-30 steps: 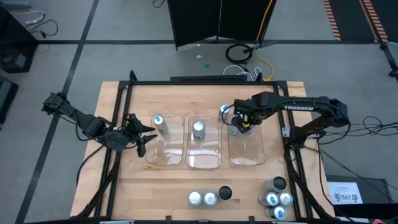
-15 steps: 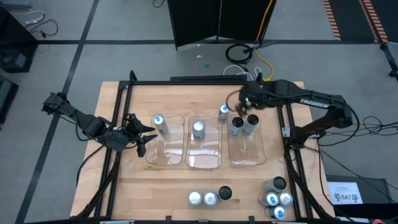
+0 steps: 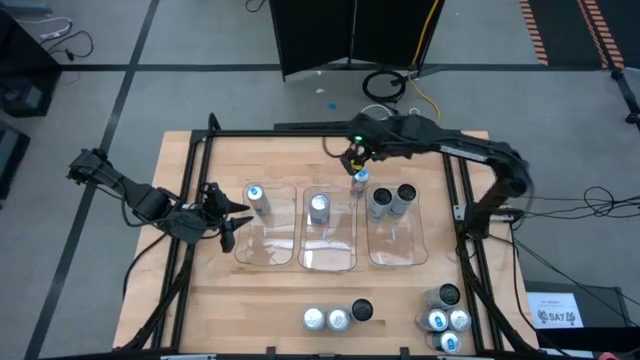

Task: Sort soda cans
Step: Put the top blue soda can into the left transparent bin

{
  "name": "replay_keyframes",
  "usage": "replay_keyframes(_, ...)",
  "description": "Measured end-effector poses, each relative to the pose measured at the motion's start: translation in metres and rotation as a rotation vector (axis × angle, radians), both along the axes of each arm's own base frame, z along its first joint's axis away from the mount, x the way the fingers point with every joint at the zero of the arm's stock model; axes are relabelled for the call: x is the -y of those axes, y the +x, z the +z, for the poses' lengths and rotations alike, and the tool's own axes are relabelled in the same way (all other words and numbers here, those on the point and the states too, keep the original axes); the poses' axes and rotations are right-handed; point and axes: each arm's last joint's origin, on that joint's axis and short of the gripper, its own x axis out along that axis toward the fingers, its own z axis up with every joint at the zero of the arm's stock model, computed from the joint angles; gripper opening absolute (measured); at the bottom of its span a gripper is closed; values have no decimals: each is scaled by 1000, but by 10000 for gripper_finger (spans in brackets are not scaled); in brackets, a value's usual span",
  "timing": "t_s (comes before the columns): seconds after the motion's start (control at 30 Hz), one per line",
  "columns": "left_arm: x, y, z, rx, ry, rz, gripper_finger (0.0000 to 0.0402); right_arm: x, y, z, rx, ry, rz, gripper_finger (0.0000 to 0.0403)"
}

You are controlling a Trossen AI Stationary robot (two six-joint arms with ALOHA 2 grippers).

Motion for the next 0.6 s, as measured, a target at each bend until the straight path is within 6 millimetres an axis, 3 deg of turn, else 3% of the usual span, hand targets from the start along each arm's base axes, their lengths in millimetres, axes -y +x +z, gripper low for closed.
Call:
replay_keyframes(0.13,0,0,0,0,0,0,151,14,18,-16,-117,171,3,339)
replay_keyframes(0.27,0,0,0,0,0,0,151,22,30,-27,-195,206,12,338)
replay_keyframes(0.6,0,0,0,0,0,0,151,38,31,-49,-278,319,1,337)
